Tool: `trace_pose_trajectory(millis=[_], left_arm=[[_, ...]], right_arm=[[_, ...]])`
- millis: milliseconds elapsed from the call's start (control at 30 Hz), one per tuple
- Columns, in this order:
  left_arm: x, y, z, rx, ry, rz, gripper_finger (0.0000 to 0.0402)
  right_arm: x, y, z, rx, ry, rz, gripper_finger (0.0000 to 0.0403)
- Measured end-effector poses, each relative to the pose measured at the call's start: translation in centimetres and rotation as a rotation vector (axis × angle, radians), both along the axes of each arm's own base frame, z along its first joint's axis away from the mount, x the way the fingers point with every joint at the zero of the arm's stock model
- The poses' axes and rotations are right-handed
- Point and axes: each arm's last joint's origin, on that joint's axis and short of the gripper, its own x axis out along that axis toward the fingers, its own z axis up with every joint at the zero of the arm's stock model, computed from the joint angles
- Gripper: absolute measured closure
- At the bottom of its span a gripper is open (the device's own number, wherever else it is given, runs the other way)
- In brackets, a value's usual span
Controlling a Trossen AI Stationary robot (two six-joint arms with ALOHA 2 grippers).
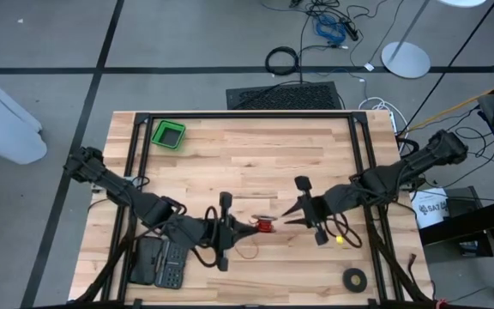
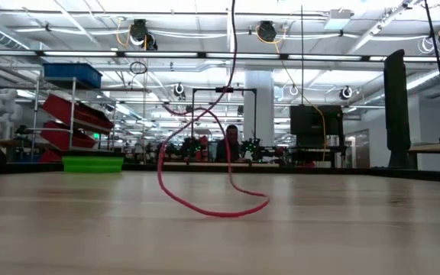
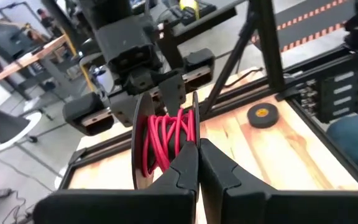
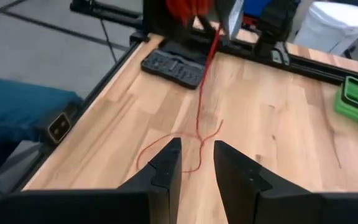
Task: Coil cords
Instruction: Coil the red wire into the spool
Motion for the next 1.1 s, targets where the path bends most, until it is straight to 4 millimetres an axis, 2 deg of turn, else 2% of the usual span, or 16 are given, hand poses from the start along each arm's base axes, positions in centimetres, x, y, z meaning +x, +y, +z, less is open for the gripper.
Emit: trace_pose_trajectory(millis=[233,633,833,1100], left_arm=[[0.6,1.2,0.0,-0.064,-0.002,0.054,0.0398],[0.4,1.4,-0.6,-0.137,0.039,0.121,0.0398],[0.2,1.7,-0.9,-0.162,0.054,0.217,0.0398],[-0.7,2.2,-1.6,-0.178,0.152,0.258,0.0398]], right_arm=[[0.2,-0.3,0.1,0.011,-0.011,-0.015,0.0321],[0.2,-0.2,0.1,0.066,0.005,-0.040,0.0321],[0.0,-0.2,-0.1,0.086,0.032,-0.055,0.0321],[-0.1,-0.3,-0.4,0.068,0.067,-0.054,0.0321]])
